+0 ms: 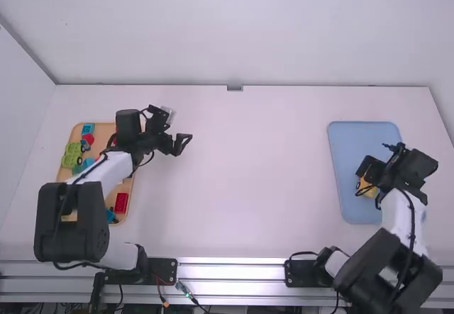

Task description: Assemble lego blocks to make yellow taxi

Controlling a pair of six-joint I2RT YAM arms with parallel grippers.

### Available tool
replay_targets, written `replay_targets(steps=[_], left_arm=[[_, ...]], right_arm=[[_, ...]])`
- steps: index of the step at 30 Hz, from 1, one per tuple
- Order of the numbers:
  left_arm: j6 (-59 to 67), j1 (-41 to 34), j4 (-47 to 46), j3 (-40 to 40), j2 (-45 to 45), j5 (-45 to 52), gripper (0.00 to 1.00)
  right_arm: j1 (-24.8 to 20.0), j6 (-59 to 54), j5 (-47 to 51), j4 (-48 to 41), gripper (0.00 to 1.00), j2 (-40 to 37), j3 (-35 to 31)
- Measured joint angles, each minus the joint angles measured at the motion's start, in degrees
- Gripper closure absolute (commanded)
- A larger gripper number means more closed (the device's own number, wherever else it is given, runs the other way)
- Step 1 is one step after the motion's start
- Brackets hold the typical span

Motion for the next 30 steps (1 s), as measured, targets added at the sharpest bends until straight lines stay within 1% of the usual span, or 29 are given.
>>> replay_targets(steps=[2,4,7,8,11,12,15,16,18,21,26,30], left_arm=[[-0.3,-2.2,-4.3,1.0,-3.2,-4.7,0.01],[-0.4,-4.0,-6.5,1.7,-5.9,-7.8,0.01],[-0.4,-8.6,-9.1,2.8,-13.1,-13.2,0.01],[-0.4,-9.0,-9.2,2.8,-14.0,-13.5,0.01],[-0.4,-11.2,-9.7,2.8,-20.4,-15.1,0.01],[-0.4,-11.3,-9.7,2.8,-21.2,-15.3,0.01],[-0.5,-11.3,-9.7,2.8,-26.3,-16.3,0.02],[-0.7,-11.3,-9.6,2.8,-26.8,-16.3,0.03],[-1.3,-10.6,-9.2,2.8,-29.1,-17.1,0.06],[-2.6,-8.7,-9.0,1.9,-30.7,-18.6,0.09],[-5.8,-5.4,-9.1,-2.5,-33.8,-22.2,0.16],[-9.1,-5.1,-9.3,-6.5,-37.7,-25.5,0.24]], right_arm=[[3.8,0.5,-0.2,-3.3,0.01,-4.2,2.3],[6.6,0.7,-0.2,-4.8,0.01,-6.7,3.6],[14.0,1.2,-0.2,-6.1,0.01,-10.7,4.8],[15.0,1.1,-0.2,-6.0,0.01,-11.3,4.9],[21.7,1.3,-0.4,-4.5,0.01,-15.2,4.9],[22.7,1.3,-0.5,-4.1,0.01,-15.9,4.9],[27.5,1.3,-0.4,-3.0,0.02,-19.9,4.9],[27.8,1.3,-0.4,-2.9,0.03,-20.2,4.9],[30.3,2.0,0.0,-1.2,0.06,-22.7,4.8],[32.0,3.3,1.4,0.8,0.09,-24.6,3.9],[35.8,5.9,4.7,4.6,0.17,-28.1,-0.4],[36.8,6.7,7.4,8.5,0.25,-31.9,-4.5]])
